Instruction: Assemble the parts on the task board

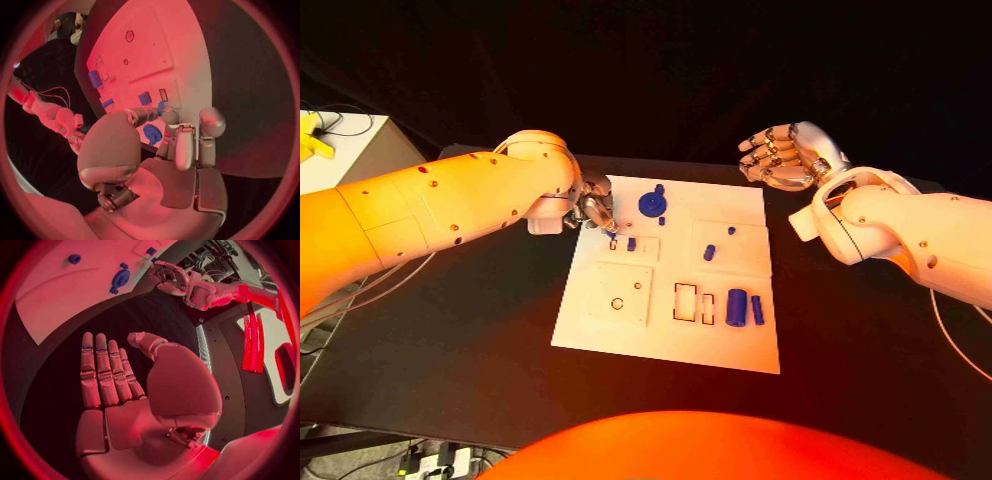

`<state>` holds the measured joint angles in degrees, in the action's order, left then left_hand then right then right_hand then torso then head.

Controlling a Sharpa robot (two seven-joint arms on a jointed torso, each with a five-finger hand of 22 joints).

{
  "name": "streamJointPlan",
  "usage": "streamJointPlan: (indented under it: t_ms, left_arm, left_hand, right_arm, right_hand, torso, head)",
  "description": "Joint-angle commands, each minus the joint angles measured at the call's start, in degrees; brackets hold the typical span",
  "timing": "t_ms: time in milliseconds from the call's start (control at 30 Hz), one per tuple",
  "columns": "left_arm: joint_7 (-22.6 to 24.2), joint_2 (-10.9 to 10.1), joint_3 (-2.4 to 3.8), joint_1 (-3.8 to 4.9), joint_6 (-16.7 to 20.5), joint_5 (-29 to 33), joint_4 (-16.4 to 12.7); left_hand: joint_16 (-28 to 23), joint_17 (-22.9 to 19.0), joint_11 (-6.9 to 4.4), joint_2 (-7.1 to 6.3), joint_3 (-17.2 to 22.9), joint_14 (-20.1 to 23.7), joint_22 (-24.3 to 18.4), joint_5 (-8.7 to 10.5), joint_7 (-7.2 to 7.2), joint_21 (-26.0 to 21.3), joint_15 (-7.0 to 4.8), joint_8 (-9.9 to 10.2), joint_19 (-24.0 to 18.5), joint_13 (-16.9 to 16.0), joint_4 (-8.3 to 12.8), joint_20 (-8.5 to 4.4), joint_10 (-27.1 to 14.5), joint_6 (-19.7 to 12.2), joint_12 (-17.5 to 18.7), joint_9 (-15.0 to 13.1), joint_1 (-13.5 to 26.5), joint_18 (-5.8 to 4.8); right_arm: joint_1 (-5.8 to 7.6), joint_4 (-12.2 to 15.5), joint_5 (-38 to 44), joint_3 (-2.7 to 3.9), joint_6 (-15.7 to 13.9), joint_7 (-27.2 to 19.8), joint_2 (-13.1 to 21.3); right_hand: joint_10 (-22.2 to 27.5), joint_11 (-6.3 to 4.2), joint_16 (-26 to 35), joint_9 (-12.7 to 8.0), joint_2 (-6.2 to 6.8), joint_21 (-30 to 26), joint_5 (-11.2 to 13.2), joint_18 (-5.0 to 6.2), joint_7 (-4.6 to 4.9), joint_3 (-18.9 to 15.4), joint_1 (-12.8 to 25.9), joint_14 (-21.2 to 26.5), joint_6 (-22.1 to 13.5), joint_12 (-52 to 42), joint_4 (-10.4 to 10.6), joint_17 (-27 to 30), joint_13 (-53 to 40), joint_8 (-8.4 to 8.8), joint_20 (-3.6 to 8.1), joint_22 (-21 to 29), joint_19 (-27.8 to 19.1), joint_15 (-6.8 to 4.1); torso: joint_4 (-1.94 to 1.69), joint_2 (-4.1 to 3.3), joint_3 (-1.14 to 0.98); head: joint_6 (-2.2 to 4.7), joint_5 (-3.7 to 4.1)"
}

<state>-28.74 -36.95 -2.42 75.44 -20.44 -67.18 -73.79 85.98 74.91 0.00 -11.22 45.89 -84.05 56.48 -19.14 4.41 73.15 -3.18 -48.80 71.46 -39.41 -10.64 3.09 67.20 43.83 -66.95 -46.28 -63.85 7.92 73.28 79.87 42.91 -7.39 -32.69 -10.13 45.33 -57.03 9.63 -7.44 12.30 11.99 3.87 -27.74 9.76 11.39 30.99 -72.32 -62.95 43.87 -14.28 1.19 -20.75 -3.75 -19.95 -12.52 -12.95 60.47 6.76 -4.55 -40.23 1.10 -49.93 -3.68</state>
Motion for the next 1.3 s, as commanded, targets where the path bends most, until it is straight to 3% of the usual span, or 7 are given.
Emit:
streamJointPlan:
  t_ms: [33,600,1300]
  left_arm:
    - [-0.27,0.03,-0.08,-0.20,-0.58,0.55,-0.21]
    - [-0.33,-0.33,-0.34,-1.20,-0.68,-0.14,-1.06]
    - [-0.43,-0.64,-0.36,-1.34,-1.83,-0.63,-1.37]
  left_hand:
    - [0.19,7.18,-0.12,0.75,10.97,-3.52,0.05,-0.39,-0.04,0.30,-0.34,-0.41,0.35,0.05,10.75,-0.16,0.34,0.41,-0.06,-0.05,-0.14,-0.95]
    - [0.19,7.19,-0.16,0.72,11.11,-3.54,0.18,-0.44,-0.09,0.39,-0.39,-0.37,0.45,0.17,10.81,-0.20,0.36,0.49,0.04,-0.06,-0.06,-0.98]
    - [0.21,7.24,-0.18,0.70,11.16,-3.56,0.14,-0.46,-0.10,0.38,-0.40,-0.36,0.44,0.01,10.84,-0.22,0.45,0.53,-0.02,-0.07,-0.03,-0.97]
  right_arm:
    - [-0.04,0.12,0.18,0.02,0.06,-0.82,0.01]
    - [-0.06,0.06,0.18,0.01,0.64,-0.51,0.17]
    - [-0.08,0.08,0.18,0.01,0.89,-0.45,0.29]
  right_hand:
    - [-0.12,0.44,0.24,-0.05,0.07,0.03,-0.27,0.69,2.66,-0.15,0.65,-0.30,-0.27,0.20,-0.21,0.09,0.08,-0.26,-0.15,0.05,0.06,0.05]
    - [-0.13,0.42,0.29,-0.08,0.08,0.05,-0.30,0.69,2.65,-0.07,0.47,-0.35,-0.28,0.20,-0.43,0.13,0.09,-0.29,-0.11,0.20,0.12,0.02]
    - [-0.13,0.42,0.29,-0.08,0.08,0.05,-0.30,0.69,2.65,-0.07,0.47,-0.35,-0.28,0.20,-0.43,0.13,0.09,-0.29,-0.11,0.20,0.12,0.02]
  torso:
    - [-0.01,0.03,0.01]
    - [-0.03,0.00,0.06]
    - [0.01,-0.05,0.02]
  head:
    - [-0.05,-0.05]
    - [-0.07,-0.21]
    - [-0.07,-0.23]
